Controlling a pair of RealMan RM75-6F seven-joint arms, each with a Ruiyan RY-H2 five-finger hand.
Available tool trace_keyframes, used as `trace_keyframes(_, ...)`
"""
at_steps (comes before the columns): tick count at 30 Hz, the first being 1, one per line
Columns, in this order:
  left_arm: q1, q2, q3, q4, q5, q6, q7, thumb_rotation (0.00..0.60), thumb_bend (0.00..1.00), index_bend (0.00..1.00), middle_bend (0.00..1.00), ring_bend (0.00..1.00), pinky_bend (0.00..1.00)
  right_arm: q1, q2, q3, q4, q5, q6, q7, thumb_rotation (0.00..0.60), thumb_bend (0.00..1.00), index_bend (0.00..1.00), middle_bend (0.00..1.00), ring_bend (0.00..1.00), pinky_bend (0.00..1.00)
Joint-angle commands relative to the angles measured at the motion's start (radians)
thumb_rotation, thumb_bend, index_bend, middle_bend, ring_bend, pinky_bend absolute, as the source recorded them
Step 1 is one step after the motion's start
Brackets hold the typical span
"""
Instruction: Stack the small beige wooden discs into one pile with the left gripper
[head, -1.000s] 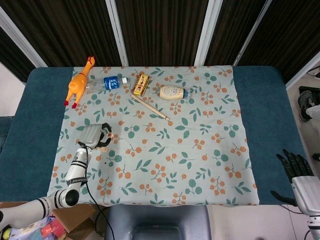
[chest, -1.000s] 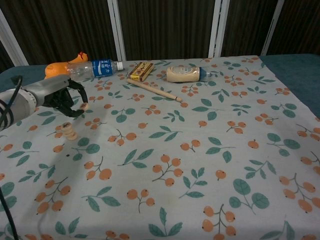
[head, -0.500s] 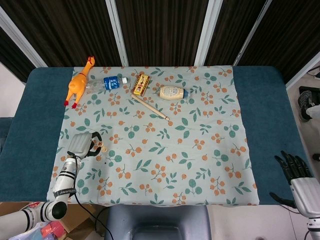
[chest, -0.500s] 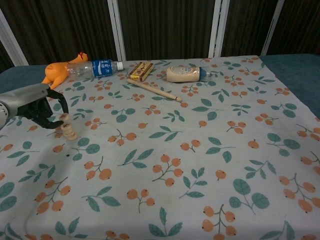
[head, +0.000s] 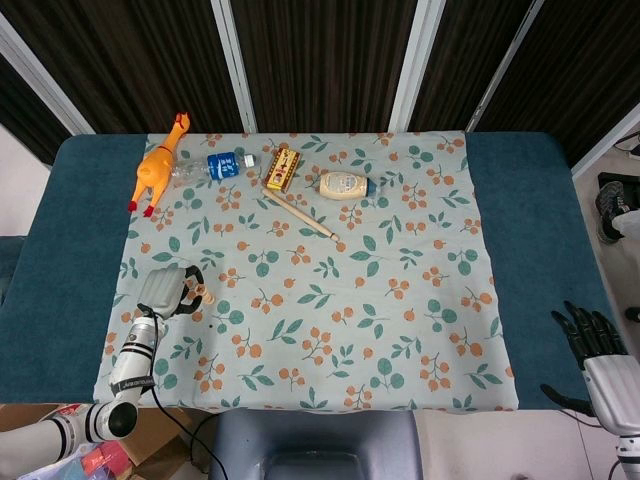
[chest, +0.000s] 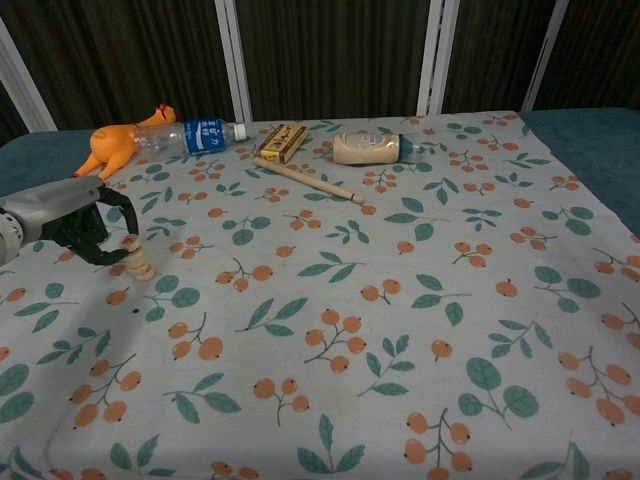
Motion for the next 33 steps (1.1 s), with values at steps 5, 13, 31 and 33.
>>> trace_keyframes(5,0.000,0.003,0.002,0.001,0.003,-0.002,-0.003,0.600,0.39,0.47,1.00,1.00,1.00,0.001,0.000,0.000,-0.002,0.002,-0.002,-0.004,0.600,0.16,0.00,0.00,0.00,0.00)
trace_keyframes(13,-0.001,0.005,0.007,-0.001,0.011,-0.002,-0.002,0.600,0.39,0.38,1.00,1.00,1.00,0.000,0.000,0.001,-0.004,0.003,-0.003,-0.005,0.600,0.16,0.00,0.00,0.00,0.00)
trace_keyframes(31,0.285,0.324,0.268,-0.241,0.591,0.369,-0.358,0.600,0.39,0.10,0.08,0.02,0.03,0.002,-0.001,0.000,-0.010,0.015,-0.018,-0.028,0.600,0.16,0.00,0.00,0.00,0.00)
trace_keyframes(33,0.363,0.327,0.322,-0.189,0.648,0.465,-0.374,0.600,0.39,0.07,0.02,0.00,0.00,0.003,-0.003,-0.002,-0.013,0.014,-0.023,-0.041,0.600,0.16,0.00,0.00,0.00,0.00)
